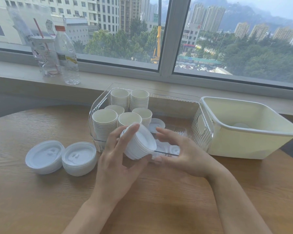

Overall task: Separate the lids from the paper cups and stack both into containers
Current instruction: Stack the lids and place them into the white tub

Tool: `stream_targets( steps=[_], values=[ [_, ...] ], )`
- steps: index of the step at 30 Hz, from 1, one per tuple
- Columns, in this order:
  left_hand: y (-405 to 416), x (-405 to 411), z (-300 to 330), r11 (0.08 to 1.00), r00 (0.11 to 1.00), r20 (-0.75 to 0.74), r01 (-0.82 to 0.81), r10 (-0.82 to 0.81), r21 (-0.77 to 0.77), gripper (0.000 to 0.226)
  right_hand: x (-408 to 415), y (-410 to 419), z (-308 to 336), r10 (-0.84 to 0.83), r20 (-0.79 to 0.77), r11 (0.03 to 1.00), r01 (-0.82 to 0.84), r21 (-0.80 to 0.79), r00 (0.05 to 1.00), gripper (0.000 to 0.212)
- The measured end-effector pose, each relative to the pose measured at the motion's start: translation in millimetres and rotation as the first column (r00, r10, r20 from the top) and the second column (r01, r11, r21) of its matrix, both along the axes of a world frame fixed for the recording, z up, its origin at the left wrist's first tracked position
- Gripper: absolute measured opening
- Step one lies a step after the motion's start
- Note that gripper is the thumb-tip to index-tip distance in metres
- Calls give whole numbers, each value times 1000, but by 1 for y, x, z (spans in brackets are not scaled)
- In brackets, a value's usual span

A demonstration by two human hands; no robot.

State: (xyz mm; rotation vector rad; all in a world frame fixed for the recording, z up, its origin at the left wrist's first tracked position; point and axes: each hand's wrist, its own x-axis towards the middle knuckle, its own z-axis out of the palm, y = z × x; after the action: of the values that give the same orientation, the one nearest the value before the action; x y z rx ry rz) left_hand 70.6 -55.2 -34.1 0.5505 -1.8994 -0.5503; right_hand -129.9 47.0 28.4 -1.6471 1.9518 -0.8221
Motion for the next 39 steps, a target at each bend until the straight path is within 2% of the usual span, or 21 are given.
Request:
stream_targets(
  steps=[3, 5, 9, 14, 18, 23, 27, 32, 39],
  values=[
    [-3, 0, -3, 998, 998, -28, -61, 62, 21, 74, 0, -4, -8, -9, -210, 988, 40, 147, 978, 89],
    [-3, 0, -4, 997, 997, -32, -62, 64, 38, 76, 1, -6, -9, 3, -234, 986, 36, 162, 972, 74],
    [-5, 2, -3, 997, 998, -36, -58, 59, 50, 77, 0, -5, -7, -13, -185, 993, 34, 114, 983, 46],
    [-5, 1, -2, 998, 998, -48, -37, 39, 51, 81, -8, -4, -2, -119, 54, 987, 124, -102, 991, 17],
    [-4, 1, -1, 999, 999, -46, -15, 16, 42, 80, -11, -3, 2, -181, 141, 938, 214, -273, 973, 11],
    [-1, 1, 0, 999, 999, -47, 18, -16, 50, 79, -2, -1, 10, 2, 254, 882, 118, -457, 967, 12],
    [1, 2, 0, 998, 999, -26, 26, -24, 58, 82, 4, -4, 8, 75, 197, 903, 17, -429, 977, 12],
    [2, 1, 2, 996, 998, -21, 57, -56, 70, 84, 8, -5, 6, 143, 222, 914, -42, -403, 964, 12],
    [4, 1, 3, 990, 992, -28, 122, -121, 71, 80, 8, 2, 14, 156, 137, 961, -119, -248, 978, 10]
  ],
)
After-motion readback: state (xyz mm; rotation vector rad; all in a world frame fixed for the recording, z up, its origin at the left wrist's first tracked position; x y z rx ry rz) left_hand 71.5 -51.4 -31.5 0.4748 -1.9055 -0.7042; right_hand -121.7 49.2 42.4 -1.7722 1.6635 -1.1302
